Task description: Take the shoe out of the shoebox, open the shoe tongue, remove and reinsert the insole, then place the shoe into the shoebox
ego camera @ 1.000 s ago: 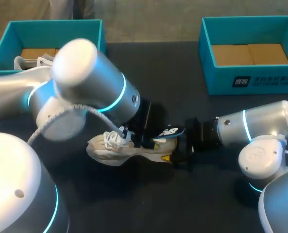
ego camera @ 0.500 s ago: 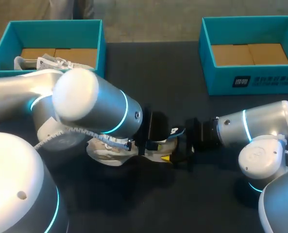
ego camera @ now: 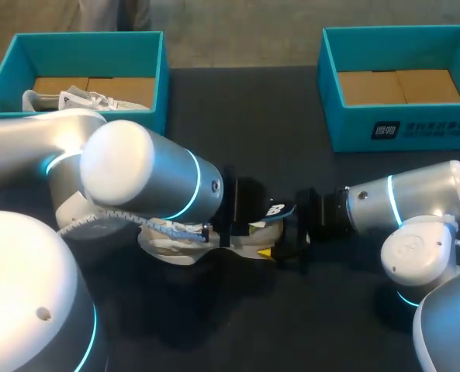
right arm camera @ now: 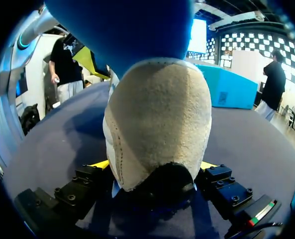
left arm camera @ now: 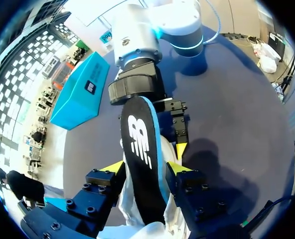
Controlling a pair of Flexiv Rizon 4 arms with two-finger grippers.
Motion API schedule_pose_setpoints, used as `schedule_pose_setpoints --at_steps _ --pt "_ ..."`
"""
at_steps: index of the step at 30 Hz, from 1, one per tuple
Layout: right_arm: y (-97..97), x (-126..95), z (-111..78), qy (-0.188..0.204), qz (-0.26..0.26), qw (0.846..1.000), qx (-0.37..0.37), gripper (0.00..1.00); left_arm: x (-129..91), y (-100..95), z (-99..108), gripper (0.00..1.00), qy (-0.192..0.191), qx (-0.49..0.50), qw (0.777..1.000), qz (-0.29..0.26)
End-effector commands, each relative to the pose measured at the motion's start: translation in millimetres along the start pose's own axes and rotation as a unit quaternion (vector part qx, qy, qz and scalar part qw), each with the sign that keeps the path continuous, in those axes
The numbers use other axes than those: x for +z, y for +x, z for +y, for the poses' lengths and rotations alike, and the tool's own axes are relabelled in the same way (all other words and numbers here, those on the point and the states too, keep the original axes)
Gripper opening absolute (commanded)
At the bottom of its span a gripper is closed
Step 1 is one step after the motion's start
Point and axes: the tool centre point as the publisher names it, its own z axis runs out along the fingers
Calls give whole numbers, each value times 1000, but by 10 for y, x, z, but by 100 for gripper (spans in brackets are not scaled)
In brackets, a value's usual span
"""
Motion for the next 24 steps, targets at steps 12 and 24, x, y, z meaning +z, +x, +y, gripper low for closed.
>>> schedule_pose_setpoints --at_steps 12,24 --pt "3 29 -10 0 -1 1000 0 0 162 5 4 32 3 8 1000 17" --pt "3 29 -10 0 -1 1000 0 0 106 -2 22 0 9 7 1000 24"
